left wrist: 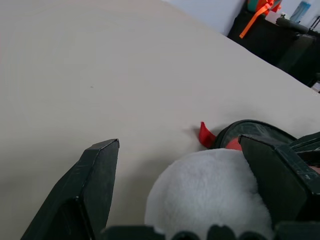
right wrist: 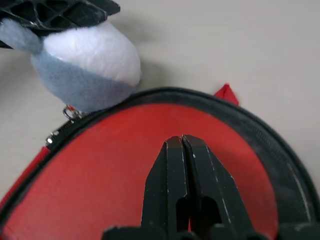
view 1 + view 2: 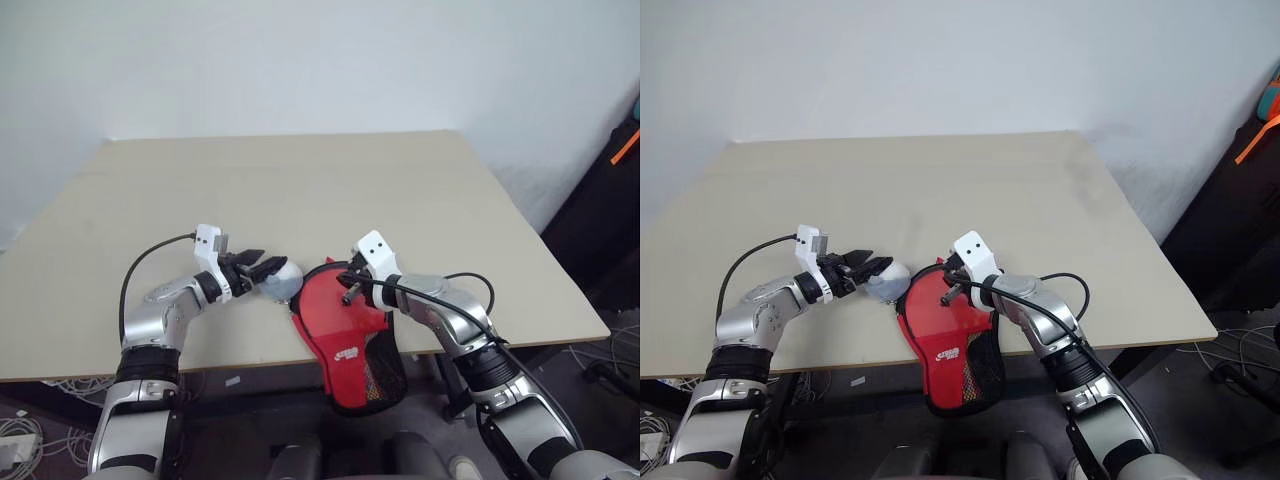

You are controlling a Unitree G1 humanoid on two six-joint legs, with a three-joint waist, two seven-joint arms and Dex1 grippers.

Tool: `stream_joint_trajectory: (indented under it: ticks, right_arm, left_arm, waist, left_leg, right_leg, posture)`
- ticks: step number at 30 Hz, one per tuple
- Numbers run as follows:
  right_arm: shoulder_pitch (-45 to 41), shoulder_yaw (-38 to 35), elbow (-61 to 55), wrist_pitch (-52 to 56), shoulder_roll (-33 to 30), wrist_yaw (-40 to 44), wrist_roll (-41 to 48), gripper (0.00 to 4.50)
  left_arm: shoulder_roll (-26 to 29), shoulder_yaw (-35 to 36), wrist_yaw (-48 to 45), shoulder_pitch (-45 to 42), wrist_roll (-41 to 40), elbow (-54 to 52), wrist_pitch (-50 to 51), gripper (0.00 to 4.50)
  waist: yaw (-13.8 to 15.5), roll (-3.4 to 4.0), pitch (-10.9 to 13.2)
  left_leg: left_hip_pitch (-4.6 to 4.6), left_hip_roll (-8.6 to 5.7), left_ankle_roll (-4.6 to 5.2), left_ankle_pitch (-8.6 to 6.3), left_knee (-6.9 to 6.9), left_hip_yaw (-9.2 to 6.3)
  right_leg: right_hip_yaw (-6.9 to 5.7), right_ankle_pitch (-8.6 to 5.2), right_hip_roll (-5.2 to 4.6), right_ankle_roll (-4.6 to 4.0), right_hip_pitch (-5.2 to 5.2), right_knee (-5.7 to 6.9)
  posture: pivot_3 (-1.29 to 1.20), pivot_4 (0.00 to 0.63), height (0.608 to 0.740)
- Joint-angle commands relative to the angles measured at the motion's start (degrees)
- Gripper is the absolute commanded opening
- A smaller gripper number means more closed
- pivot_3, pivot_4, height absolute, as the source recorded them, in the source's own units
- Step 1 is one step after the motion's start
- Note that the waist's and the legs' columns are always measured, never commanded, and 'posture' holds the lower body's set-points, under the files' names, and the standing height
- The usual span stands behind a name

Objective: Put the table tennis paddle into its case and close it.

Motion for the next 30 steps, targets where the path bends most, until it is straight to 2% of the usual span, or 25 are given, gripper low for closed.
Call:
stream_joint_trajectory:
  ticks: [1, 12, 21, 24, 30]
  right_arm:
    - [0.1, 0.65, -0.1, -1.92, 0.36, 0.57, -1.54, 0.04]
    - [2.21, 2.1, 0.34, -2.19, 1.2, 1.39, -3.87, 0.04]
    - [2.23, 1.93, 0.48, -1.88, 1.77, 1.74, -4.81, 0.04]
    - [2.13, 2.01, 0.64, -1.88, 1.72, 1.85, -5.02, 0.0]
    - [2.19, 2.28, 0.82, -1.85, 1.69, 2.11, -5.37, 0.0]
  left_arm:
    - [-0.39, -0.63, -0.47, 0.28, 0.88, -1.26, 0.26, 4.05]
    - [2.54, -2.96, -3.65, 9.43, 1.16, -11.78, 7.03, 4.05]
    - [2.21, -2.31, -2.62, 10.84, 0.88, -13.28, 8.53, 4.05]
    - [2.04, -1.99, -2.5, 10.74, 0.62, -12.88, 8.65, 3.53]
    - [2.51, -0.3, -2.64, 9.23, -0.93, -12.18, 10.15, 1.72]
  waist:
    - [-0.05, 0.01, 0.0]
    - [-1.3, 0.08, -0.05]
    - [-1.45, 0.13, -0.09]
    - [-1.46, 0.13, -0.09]
    - [-1.46, 0.13, -0.09]
  left_leg:
    - [0.01, 0.0, 0.0, 0.0, 0.0, 0.0]
    - [0.1, 0.02, 0.0, 0.0, -0.02, -0.04]
    - [0.13, 0.04, 0.0, 0.0, -0.03, -0.05]
    - [0.13, 0.04, -0.01, 0.0, -0.03, -0.05]
    - [0.14, 0.04, 0.0, 0.0, -0.02, -0.06]
  right_leg:
    - [0.0, 0.0, 0.0, 0.0, 0.0, 0.0]
    - [0.0, -0.01, 0.02, 0.0, 0.07, 0.04]
    - [-0.01, -0.01, 0.03, 0.0, 0.08, 0.05]
    - [-0.01, -0.01, 0.03, 0.0, 0.08, 0.05]
    - [-0.01, -0.01, 0.03, 0.0, 0.09, 0.05]
  posture:
    - [0.0, 0.0, 0.739]
    - [0.0, 0.0, 0.739]
    - [0.0, 0.0, 0.739]
    - [0.0, 0.0, 0.739]
    - [0.0, 0.0, 0.739]
